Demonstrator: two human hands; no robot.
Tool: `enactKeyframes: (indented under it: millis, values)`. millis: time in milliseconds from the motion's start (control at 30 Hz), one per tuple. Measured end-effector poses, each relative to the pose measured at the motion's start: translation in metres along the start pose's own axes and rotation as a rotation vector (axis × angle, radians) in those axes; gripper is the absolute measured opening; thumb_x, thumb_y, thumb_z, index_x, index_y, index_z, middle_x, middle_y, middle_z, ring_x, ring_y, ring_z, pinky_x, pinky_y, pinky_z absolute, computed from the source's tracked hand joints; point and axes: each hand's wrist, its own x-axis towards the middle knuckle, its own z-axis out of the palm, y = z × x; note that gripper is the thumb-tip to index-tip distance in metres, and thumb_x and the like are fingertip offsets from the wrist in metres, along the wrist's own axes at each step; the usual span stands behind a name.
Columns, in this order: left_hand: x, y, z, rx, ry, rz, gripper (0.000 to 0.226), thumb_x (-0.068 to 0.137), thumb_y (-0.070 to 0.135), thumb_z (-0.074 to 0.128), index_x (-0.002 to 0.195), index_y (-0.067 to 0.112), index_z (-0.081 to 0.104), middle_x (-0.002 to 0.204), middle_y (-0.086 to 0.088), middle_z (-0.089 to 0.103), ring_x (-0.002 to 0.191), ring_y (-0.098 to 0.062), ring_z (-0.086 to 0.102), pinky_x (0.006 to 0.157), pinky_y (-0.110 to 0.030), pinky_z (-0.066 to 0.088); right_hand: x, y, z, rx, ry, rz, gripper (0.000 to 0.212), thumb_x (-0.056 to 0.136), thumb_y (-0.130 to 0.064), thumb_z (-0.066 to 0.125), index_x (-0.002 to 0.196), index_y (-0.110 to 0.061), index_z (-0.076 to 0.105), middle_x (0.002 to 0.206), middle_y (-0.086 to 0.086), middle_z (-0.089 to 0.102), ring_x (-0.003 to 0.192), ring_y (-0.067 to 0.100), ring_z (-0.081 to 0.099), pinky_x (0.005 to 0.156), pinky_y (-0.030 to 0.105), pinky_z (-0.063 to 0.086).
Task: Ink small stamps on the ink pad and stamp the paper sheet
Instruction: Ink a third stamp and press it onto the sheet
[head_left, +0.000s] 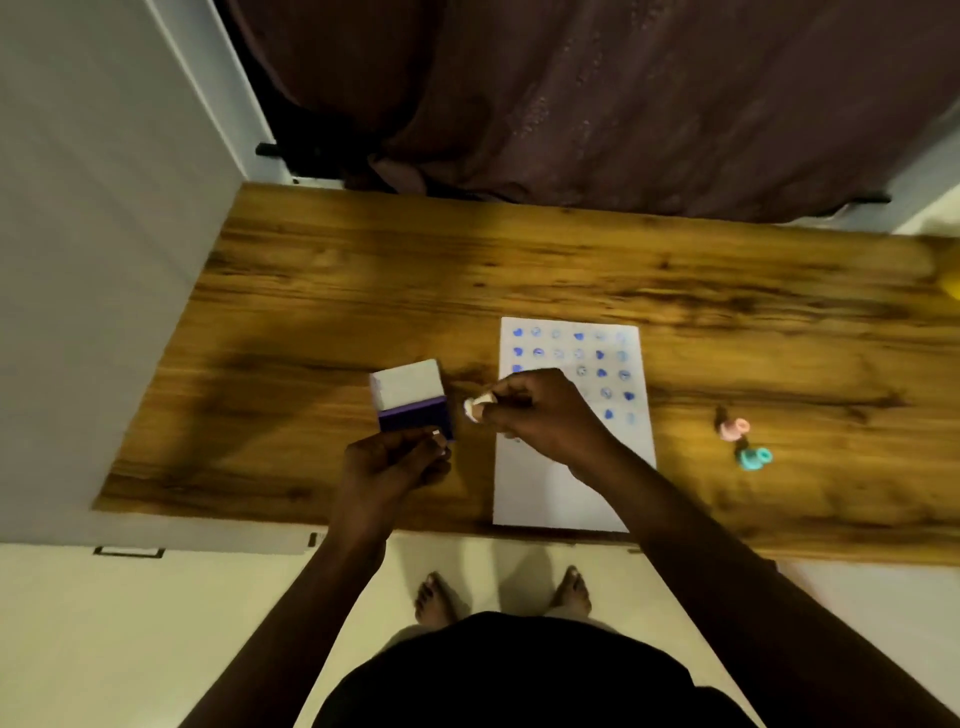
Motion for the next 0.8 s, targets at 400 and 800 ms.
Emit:
enactKeyframes:
  millis: [400,800]
  values:
    - [0.01,-0.005,0.087,0.126,-0.108,-0.089,0.022,0.09,0.011,0.078,0.11,0.004,0.078,0.096,-0.014,0.083,0.087,-0.031,0.081,0.082,-0.037,0.066,-0.056,0.1,-0.098,-0.244,0.416,0.115,0.018,0.086,-0.034,0.077,0.091,-0.017,0.076,0.084,-0.007,0.074,0.076,0.011,0.067,0.069,0.021,0.048]
    - [0.013,-0.012,0.118,0.083,-0.099,-0.119,0.023,0.09,0.006,0.078,0.112,0.002,0.075,0.096,-0.016,0.082,0.091,-0.04,0.078,0.07,-0.029,0.066,-0.04,0.133,-0.097,-0.684,0.283,-0.038,0.014,0.094,-0.025,0.062,0.098,-0.012,0.068,0.094,0.007,0.073,0.085,0.023,0.069,0.071,0.026,0.049]
